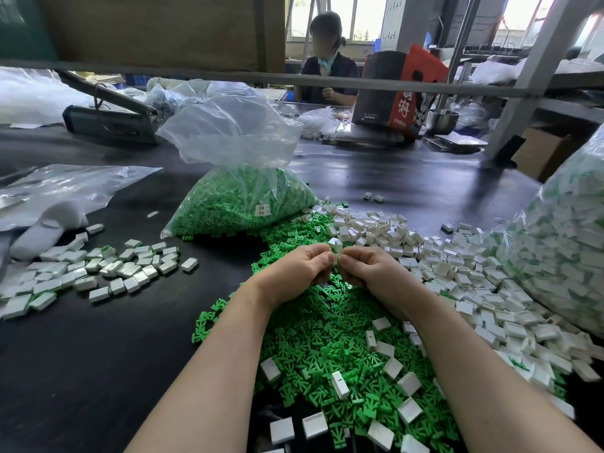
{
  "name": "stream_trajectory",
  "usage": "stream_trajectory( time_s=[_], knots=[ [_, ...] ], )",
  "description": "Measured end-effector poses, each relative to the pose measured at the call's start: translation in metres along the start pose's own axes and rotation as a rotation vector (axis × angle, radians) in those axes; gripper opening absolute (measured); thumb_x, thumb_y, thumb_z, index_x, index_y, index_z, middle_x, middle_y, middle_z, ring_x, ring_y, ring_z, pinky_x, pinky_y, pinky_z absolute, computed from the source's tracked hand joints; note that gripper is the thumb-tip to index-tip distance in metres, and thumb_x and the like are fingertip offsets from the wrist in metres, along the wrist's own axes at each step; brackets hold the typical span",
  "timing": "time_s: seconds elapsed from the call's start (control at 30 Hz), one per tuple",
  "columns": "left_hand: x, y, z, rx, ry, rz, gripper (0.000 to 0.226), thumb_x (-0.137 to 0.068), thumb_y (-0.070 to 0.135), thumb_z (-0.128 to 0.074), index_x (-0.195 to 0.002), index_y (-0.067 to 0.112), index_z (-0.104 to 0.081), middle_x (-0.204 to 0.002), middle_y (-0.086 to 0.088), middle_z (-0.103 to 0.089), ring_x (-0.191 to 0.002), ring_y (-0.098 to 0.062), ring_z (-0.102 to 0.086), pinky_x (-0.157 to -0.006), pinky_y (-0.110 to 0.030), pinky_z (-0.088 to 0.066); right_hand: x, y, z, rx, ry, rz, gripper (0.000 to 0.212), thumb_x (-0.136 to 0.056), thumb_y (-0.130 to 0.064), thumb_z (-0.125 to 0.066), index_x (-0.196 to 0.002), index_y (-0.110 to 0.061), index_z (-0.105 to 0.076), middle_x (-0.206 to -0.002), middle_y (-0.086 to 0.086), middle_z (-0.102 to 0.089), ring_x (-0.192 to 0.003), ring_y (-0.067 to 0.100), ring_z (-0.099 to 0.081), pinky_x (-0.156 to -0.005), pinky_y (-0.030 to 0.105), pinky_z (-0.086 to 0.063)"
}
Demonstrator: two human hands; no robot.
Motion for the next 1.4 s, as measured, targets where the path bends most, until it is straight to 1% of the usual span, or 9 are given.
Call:
stream_trajectory(
  time_s=[0.27,0.5,0.63,0.8,0.9,1.1,1.17,1.27,1.4],
  knots=[
    [0.0,-0.001,0.002,-0.068,0.009,-0.018,0.033,-0.104,0.017,-0.041,-0.074,0.023,-0.052,-0.064,0.007,-0.045,-0.052,0.002,-0.043,-0.054,-0.009,-0.035,-0.001,0.003,0.002,0.06,0.005,0.009,0.034,-0.1,-0.01,-0.051,-0.068,-0.019,-0.056,-0.056,-0.015,-0.047,-0.052,-0.001,-0.04,-0.052,0.011,-0.034],
    [0.0,0.0,0.002,-0.106,0.041,-0.023,0.034,-0.104,0.017,-0.042,-0.072,0.023,-0.05,-0.061,0.01,-0.044,-0.052,0.001,-0.04,-0.054,-0.013,-0.034,-0.002,0.005,0.002,0.165,0.044,0.038,0.034,-0.101,-0.013,-0.051,-0.068,-0.02,-0.055,-0.054,-0.016,-0.044,-0.053,0.001,-0.036,-0.052,0.013,-0.031],
    [0.001,0.002,0.002,-0.136,0.05,-0.024,0.035,-0.104,0.017,-0.042,-0.071,0.023,-0.051,-0.051,0.021,-0.046,-0.05,0.005,-0.04,-0.054,-0.013,-0.035,-0.003,0.006,0.002,0.252,0.066,0.052,0.033,-0.1,-0.016,-0.052,-0.068,-0.021,-0.054,-0.054,-0.015,-0.044,-0.054,0.006,-0.035,-0.053,0.02,-0.031],
    [0.001,0.004,-0.001,-0.109,0.054,-0.042,0.032,-0.104,0.019,-0.042,-0.075,0.023,-0.053,-0.062,0.01,-0.044,-0.056,-0.002,-0.04,-0.057,-0.017,-0.035,-0.001,0.004,0.002,0.062,0.039,0.019,0.036,-0.102,-0.011,-0.048,-0.069,-0.021,-0.057,-0.053,-0.017,-0.048,-0.048,-0.003,-0.039,-0.049,0.011,-0.033],
    [0.001,0.004,-0.001,-0.131,0.056,-0.056,0.031,-0.104,0.019,-0.043,-0.075,0.023,-0.052,-0.064,0.008,-0.044,-0.057,-0.003,-0.04,-0.057,-0.017,-0.035,0.0,0.003,0.002,0.002,0.029,-0.01,0.036,-0.102,-0.01,-0.048,-0.069,-0.022,-0.06,-0.053,-0.016,-0.049,-0.048,-0.002,-0.039,-0.049,0.011,-0.033],
    [0.001,0.004,0.002,-0.245,0.084,-0.049,0.033,-0.103,0.018,-0.045,-0.07,0.023,-0.047,-0.05,0.021,-0.043,-0.049,0.004,-0.037,-0.05,-0.013,-0.031,0.0,0.002,0.001,0.328,0.089,0.044,0.028,-0.1,-0.017,-0.053,-0.072,-0.014,-0.055,-0.057,-0.009,-0.045,-0.054,0.009,-0.036,-0.053,0.025,-0.031],
    [0.001,0.004,0.003,-0.282,0.08,-0.046,0.031,-0.103,0.019,-0.045,-0.072,0.022,-0.046,-0.055,0.019,-0.044,-0.053,0.001,-0.037,-0.056,-0.018,-0.032,0.001,0.002,0.001,0.4,0.094,0.059,0.025,-0.099,-0.018,-0.054,-0.075,-0.012,-0.055,-0.062,-0.003,-0.047,-0.057,0.011,-0.038,-0.056,0.029,-0.033],
    [0.001,0.005,0.003,-0.255,0.069,-0.033,0.026,-0.103,0.018,-0.044,-0.077,0.017,-0.047,-0.067,0.005,-0.041,-0.063,-0.01,-0.037,-0.062,-0.028,-0.033,0.001,-0.002,-0.001,0.428,0.099,0.092,0.025,-0.099,-0.018,-0.054,-0.075,-0.01,-0.054,-0.063,-0.002,-0.046,-0.059,0.011,-0.038,-0.057,0.03,-0.033],
    [0.004,0.008,0.001,-0.141,0.06,-0.042,0.031,-0.104,0.014,-0.042,-0.074,0.02,-0.049,-0.066,0.006,-0.042,-0.056,0.0,-0.039,-0.055,-0.014,-0.035,0.002,-0.003,0.0,0.204,0.045,0.057,0.032,-0.101,-0.012,-0.05,-0.069,-0.017,-0.052,-0.055,-0.015,-0.044,-0.054,0.006,-0.037,-0.055,0.022,-0.032]
  ],
)
Point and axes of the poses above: each hand's wrist, its own x-axis away from the middle knuckle, its own z-axis out of the back of the hand, y = z × x, the point moved 3 cm from there along -x, towards the middle knuckle
